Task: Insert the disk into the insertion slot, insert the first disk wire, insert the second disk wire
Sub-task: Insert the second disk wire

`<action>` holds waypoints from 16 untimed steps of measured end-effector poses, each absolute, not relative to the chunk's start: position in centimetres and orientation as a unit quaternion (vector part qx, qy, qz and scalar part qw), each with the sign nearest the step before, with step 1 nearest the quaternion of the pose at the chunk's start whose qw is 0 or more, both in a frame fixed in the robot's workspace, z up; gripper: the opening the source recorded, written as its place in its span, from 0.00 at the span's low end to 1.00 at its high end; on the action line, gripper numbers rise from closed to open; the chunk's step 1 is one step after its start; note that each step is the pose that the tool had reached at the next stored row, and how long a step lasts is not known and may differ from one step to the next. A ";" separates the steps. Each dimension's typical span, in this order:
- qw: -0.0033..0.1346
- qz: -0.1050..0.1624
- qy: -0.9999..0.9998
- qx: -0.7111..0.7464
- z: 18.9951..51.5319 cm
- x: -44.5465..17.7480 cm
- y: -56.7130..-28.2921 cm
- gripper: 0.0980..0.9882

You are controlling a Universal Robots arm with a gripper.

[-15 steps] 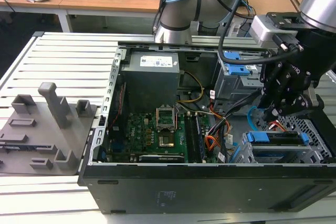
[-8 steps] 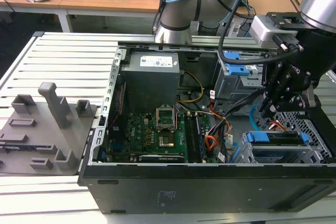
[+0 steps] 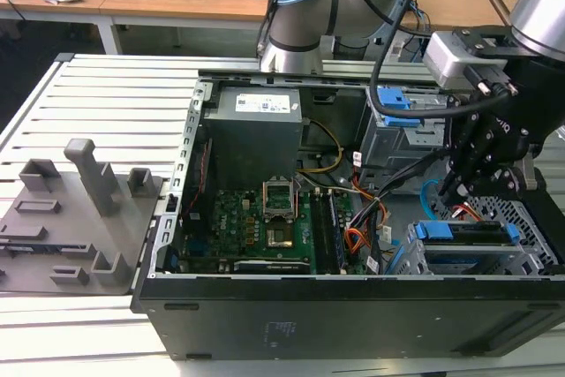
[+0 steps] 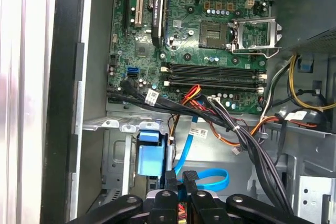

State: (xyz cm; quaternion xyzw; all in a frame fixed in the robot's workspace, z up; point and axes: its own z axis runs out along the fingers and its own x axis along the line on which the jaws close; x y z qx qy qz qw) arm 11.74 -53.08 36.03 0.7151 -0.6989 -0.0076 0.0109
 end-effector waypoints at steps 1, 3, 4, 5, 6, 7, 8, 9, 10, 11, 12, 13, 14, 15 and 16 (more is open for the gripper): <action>0.011 -0.008 -0.699 0.715 36.0 11.7 -53.2 0.07; 0.011 -0.008 -0.699 0.715 36.0 11.8 -53.2 0.07; 0.011 -0.008 -0.701 0.713 35.9 11.8 -53.2 0.07; 0.011 -0.008 -0.702 0.712 35.9 11.8 -53.2 0.07; 0.011 -0.008 -0.706 0.708 35.9 11.8 -53.2 0.07; 0.011 -0.008 -0.715 0.699 35.9 11.8 -53.2 0.07; 0.011 -0.008 -0.719 0.695 35.9 11.8 -53.2 0.07; 0.011 -0.008 -0.724 0.690 35.9 11.8 -53.2 0.07; 0.011 -0.008 -0.729 0.684 35.9 11.8 -53.2 0.07; 0.010 -0.008 -0.734 0.679 35.9 11.8 -53.2 0.07; 0.010 -0.008 -0.740 0.672 35.9 11.8 -53.2 0.07; 0.010 -0.008 -0.746 0.666 35.9 11.8 -53.2 0.07; 0.010 -0.008 -0.754 0.656 35.9 11.8 -53.2 0.07; 0.010 -0.008 -0.757 0.653 35.9 11.8 -53.2 0.07; 0.010 -0.009 -0.758 0.653 35.9 11.8 -53.2 0.07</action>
